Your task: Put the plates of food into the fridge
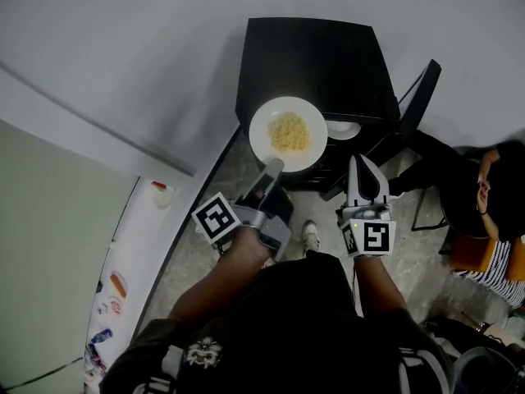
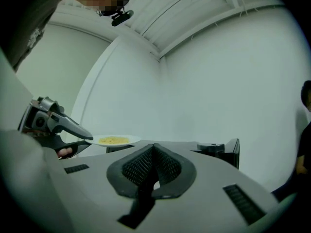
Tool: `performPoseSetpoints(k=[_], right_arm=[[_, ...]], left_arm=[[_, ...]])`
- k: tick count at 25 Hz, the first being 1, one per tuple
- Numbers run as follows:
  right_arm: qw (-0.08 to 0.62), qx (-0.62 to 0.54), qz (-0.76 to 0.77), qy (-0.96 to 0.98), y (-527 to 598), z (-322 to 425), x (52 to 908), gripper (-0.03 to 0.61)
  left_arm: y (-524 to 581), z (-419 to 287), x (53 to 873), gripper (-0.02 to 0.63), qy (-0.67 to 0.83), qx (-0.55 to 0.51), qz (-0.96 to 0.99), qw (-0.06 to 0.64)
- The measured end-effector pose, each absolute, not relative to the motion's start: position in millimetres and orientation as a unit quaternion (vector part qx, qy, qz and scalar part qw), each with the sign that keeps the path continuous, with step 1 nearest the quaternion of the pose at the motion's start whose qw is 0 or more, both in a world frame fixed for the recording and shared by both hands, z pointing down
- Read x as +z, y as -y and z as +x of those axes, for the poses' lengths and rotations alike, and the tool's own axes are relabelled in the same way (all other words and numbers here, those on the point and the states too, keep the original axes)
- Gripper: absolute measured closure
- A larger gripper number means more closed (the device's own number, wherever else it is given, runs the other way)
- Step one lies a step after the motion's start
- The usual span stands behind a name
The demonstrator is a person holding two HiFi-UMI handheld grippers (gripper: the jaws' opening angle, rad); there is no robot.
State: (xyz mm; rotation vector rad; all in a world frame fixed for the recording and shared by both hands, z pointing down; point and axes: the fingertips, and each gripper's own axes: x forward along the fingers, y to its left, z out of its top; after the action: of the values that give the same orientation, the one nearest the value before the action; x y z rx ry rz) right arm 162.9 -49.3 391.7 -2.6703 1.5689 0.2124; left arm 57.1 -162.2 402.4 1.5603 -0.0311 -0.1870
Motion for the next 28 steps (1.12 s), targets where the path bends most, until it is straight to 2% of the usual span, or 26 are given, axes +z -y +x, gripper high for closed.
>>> performPoseSetpoints(k=[9, 24, 28], right_arm=[[0.019, 0.061, -0.869, -0.490, 41, 148, 398, 0.554], [0.021, 0.051, -0.867, -0.495, 37, 154, 403, 0.554], [0.025, 0.040, -0.860, -0.507, 41, 155, 412, 0.554]], left_arm=[[138, 31, 435, 0.577, 0.009, -0.045, 0.701, 0.712], [127, 31, 498, 0.578, 0.034, -0.014, 0.703, 0.710], [134, 36, 519, 0.580, 0.055, -0.010, 0.725, 0.686]])
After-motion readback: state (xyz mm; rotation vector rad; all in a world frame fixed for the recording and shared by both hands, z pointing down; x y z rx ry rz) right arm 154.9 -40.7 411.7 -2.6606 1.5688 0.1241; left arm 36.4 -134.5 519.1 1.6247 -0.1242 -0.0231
